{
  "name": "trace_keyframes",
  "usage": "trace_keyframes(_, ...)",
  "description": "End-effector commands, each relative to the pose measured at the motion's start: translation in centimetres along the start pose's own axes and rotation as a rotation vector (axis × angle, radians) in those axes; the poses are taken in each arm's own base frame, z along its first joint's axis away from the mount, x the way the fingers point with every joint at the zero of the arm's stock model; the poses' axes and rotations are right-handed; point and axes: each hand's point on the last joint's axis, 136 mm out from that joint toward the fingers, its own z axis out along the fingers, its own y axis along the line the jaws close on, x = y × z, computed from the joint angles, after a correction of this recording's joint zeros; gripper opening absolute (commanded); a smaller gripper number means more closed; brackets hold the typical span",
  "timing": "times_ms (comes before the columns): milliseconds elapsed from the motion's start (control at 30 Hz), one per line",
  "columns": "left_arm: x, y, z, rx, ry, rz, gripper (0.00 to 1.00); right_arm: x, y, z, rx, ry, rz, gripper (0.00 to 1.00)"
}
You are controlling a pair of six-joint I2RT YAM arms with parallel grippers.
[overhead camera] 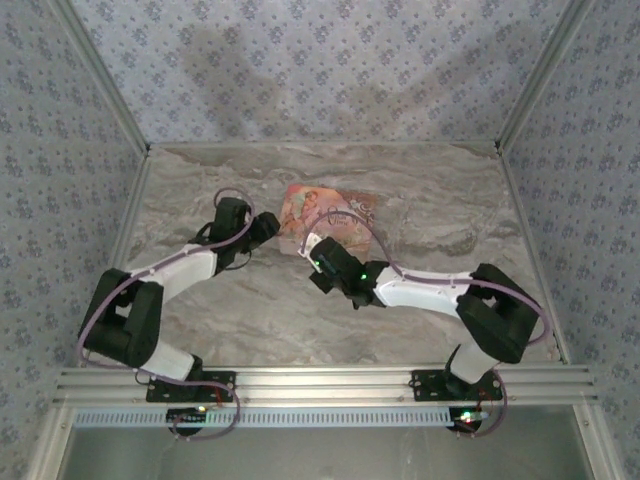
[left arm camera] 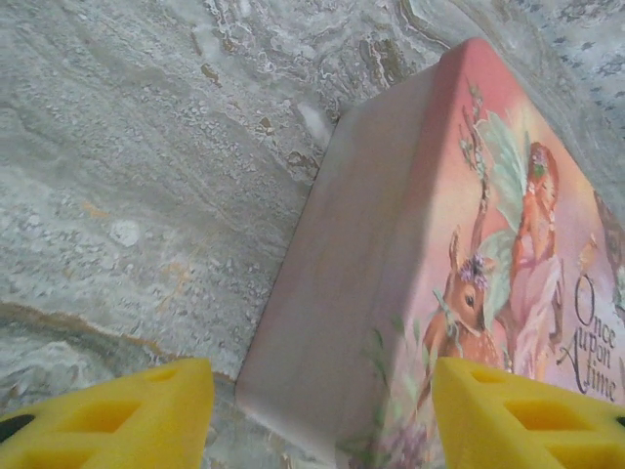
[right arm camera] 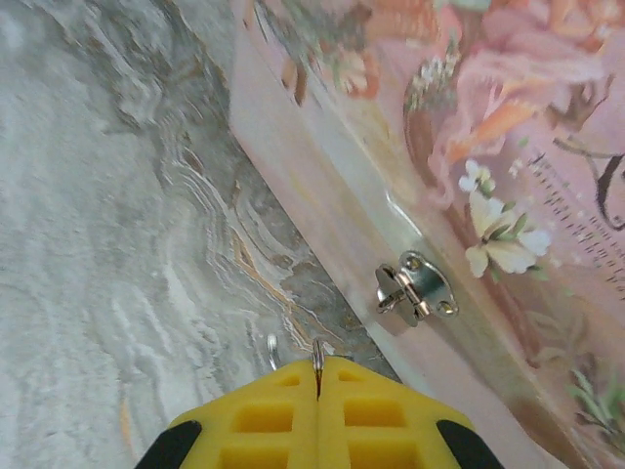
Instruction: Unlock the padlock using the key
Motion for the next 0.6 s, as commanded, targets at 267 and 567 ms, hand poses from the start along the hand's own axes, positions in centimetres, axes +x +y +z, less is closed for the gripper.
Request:
trace_keyframes(267,1.7,0.5,-4.1,0.038,-0.017,-0.013,0.61,-0.6,-2.6,-5.4,0.053,-0.076,0.090,0.00)
trace_keyframes(567,3.1,0.0,-6.3,0.057,-0.019,0.003,0.61,0.9,-4.7,-8.2,0.092,-0.076,0.174,0.00)
